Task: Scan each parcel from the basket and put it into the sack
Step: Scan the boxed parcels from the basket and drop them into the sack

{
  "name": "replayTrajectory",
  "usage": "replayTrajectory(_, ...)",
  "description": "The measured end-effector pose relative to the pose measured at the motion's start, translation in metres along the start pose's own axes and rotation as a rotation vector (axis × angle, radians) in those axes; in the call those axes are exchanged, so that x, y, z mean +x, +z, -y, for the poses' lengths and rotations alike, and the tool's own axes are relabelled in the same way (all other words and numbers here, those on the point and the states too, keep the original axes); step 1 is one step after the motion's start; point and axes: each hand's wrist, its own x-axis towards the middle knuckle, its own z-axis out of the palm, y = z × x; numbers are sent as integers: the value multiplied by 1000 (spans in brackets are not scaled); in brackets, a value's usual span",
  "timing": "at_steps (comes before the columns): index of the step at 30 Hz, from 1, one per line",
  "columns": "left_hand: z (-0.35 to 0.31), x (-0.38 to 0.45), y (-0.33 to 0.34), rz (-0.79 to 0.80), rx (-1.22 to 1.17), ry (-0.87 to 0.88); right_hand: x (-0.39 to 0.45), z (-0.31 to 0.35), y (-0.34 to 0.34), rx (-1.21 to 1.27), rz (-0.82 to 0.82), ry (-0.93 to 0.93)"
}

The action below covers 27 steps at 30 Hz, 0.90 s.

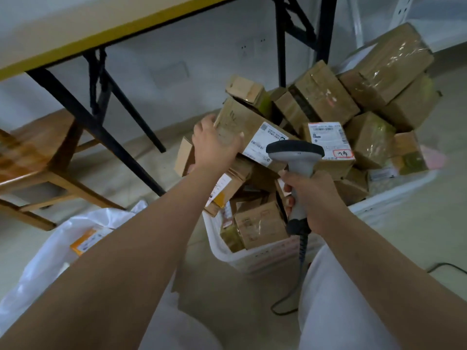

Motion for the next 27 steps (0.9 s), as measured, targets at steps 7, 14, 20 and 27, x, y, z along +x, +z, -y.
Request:
replayTrajectory(7, -44, 63, 22, 48, 24, 116, 27, 9, -12, 47, 11, -29)
replayTrajectory(14, -69, 109, 45, 123, 126, -59, 43, 14, -26, 50, -34, -9)
replayTrajectory(20, -72, 116, 39, 78, 126, 12, 47, 13, -33, 34, -81, -1)
replayTrajectory(27, -67, 93, -3, 1, 42, 178, 28, 23, -23, 45, -46, -32)
